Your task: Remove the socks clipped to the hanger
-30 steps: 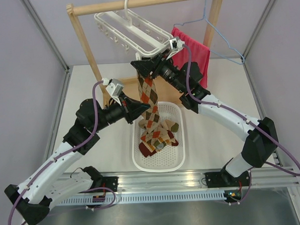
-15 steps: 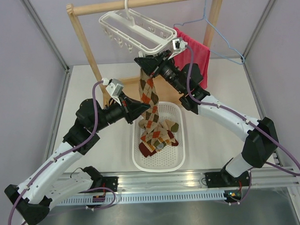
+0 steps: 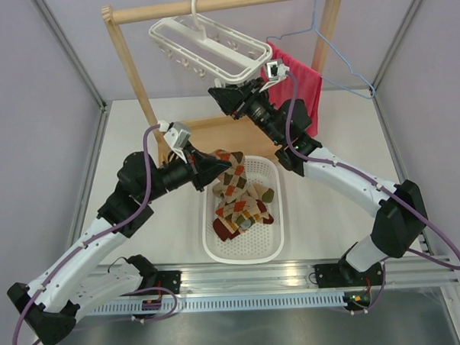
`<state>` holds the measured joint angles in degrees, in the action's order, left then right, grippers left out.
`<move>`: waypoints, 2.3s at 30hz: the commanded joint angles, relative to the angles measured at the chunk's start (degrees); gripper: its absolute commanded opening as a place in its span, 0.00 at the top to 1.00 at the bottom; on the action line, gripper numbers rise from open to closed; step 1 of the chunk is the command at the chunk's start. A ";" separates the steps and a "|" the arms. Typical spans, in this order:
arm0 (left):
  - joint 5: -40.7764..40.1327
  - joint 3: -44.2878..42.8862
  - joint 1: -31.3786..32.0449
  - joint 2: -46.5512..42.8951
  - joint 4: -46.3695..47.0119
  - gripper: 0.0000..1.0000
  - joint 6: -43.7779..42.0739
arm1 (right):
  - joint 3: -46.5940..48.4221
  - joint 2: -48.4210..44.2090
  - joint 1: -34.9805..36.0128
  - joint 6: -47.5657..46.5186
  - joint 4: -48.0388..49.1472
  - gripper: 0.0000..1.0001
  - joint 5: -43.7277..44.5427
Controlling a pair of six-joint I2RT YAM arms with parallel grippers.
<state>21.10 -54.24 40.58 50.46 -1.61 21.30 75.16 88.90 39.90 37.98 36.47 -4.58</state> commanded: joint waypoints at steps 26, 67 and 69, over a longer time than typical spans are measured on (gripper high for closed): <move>-10.45 4.05 -0.15 0.17 0.11 0.98 -1.17 | -19.15 -15.25 1.06 -12.22 -7.37 0.38 8.35; -29.88 22.16 25.95 12.73 12.33 0.98 7.52 | -50.45 -38.01 -8.43 -1.15 -17.13 0.34 19.87; -31.20 21.81 27.26 15.62 10.94 0.96 8.84 | -51.60 -39.24 -8.43 -1.06 -17.40 0.34 20.13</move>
<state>-6.04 -32.69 66.13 63.18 7.84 26.61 24.91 51.51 31.64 35.42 18.55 14.13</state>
